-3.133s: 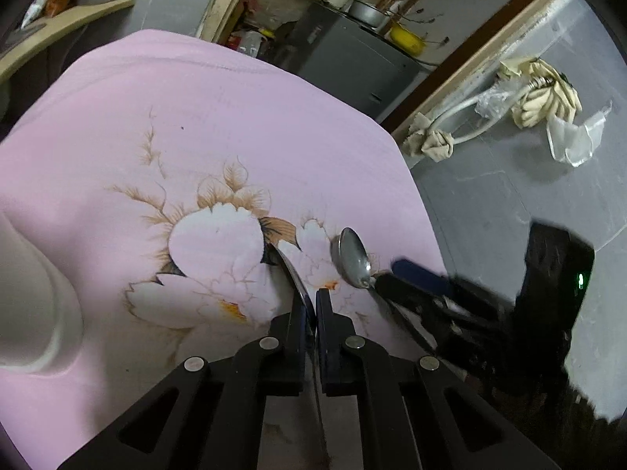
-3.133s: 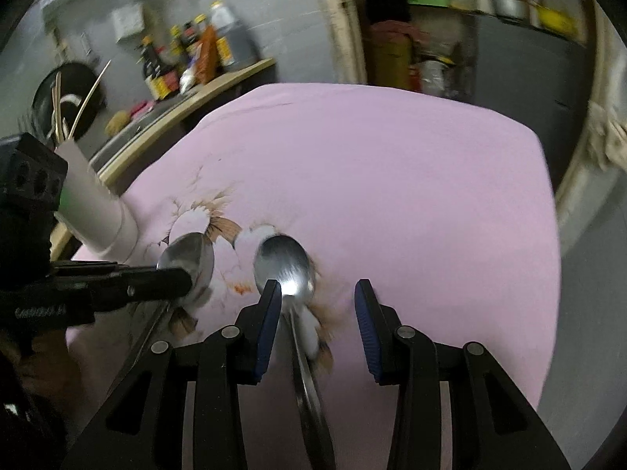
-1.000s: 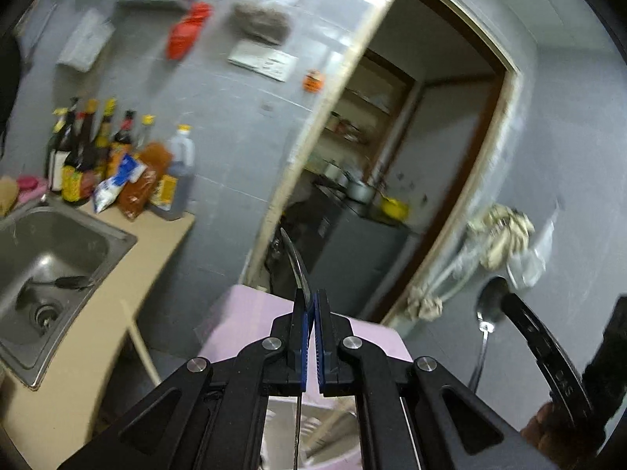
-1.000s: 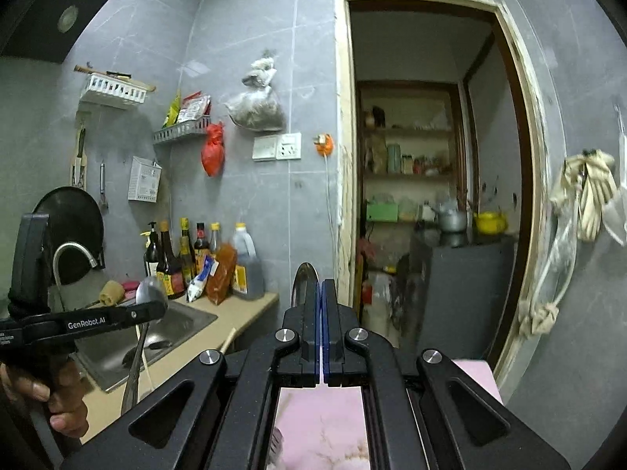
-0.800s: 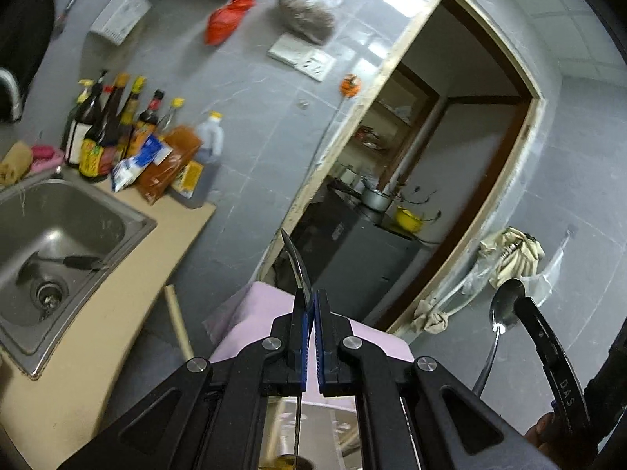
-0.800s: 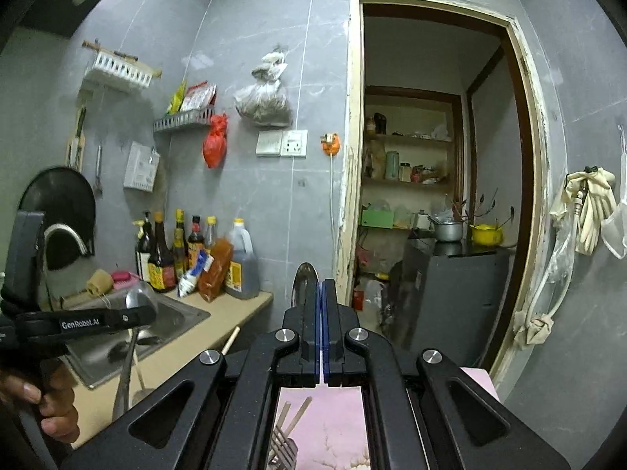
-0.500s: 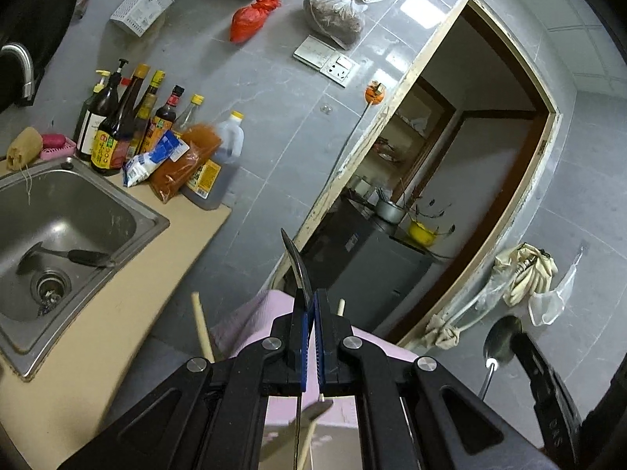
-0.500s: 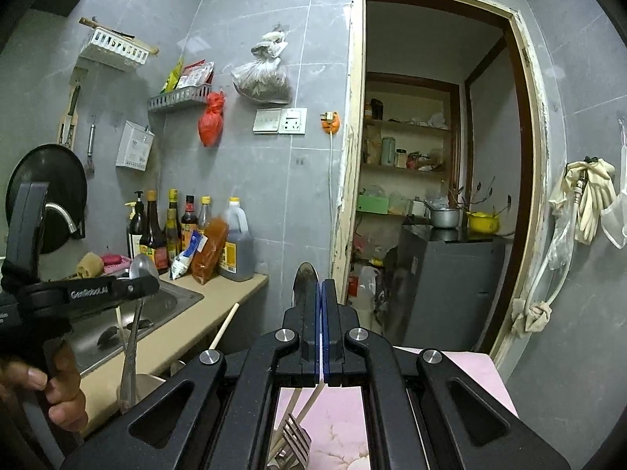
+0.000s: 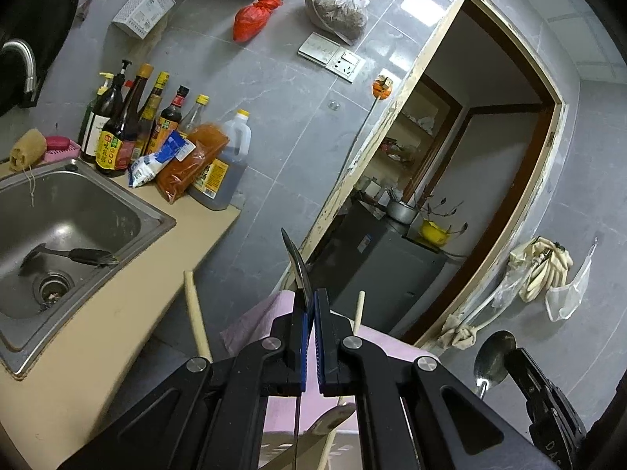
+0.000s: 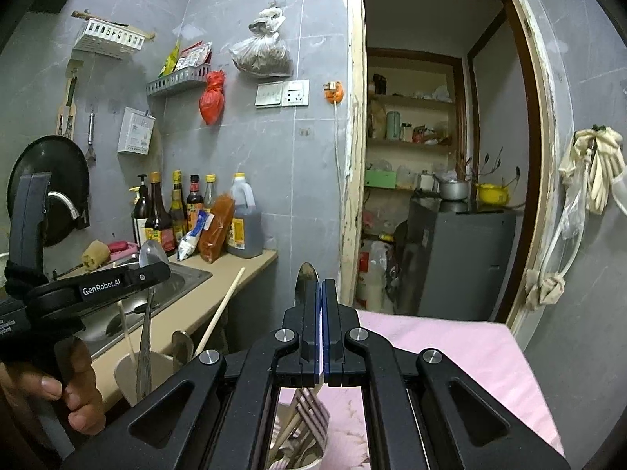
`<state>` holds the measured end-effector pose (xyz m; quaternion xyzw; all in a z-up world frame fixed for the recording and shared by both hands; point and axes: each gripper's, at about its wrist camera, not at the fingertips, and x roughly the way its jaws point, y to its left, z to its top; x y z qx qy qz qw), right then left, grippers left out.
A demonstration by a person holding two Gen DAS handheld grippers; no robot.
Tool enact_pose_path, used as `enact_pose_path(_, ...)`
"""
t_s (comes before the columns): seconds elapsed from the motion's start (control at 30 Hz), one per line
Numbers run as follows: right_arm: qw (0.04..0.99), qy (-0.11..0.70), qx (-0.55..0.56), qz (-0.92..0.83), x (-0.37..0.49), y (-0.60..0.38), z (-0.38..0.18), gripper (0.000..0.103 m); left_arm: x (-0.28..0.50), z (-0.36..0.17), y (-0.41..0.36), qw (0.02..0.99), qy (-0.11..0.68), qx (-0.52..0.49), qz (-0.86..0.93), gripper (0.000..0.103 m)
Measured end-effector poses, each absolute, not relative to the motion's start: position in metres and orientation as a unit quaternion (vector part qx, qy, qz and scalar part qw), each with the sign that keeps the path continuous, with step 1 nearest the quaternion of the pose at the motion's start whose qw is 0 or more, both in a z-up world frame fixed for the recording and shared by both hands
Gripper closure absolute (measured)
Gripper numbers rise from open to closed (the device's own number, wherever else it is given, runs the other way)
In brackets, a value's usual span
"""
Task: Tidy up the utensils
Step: 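Carry both spoons up to the white basket and open both tools to drop them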
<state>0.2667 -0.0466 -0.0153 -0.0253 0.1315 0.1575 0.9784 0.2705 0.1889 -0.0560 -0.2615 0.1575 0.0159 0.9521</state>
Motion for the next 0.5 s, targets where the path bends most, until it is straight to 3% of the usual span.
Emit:
enact_pose_path(0.37, 0.969, 0.168, -0.028, 0.179, 0.259, -0.048, -0.025, 0.101, 0.261, -0.049, 0.180, 0.958, 0.189, -0.215, 0.005, 0.096)
enact_pose_path(0.47, 0.968, 0.173, -0.029, 0.178, 0.258, -0.049, -0.024, 0.100, 0.258, -0.047, 0.180, 0.957, 0.198, -0.211, -0.003, 0.088)
enact_pose_path(0.5, 0.968, 0.177, -0.028, 0.177, 0.257, -0.049, -0.025, 0.100, 0.256, -0.047, 0.180, 0.957, 0.199, -0.211, -0.004, 0.081)
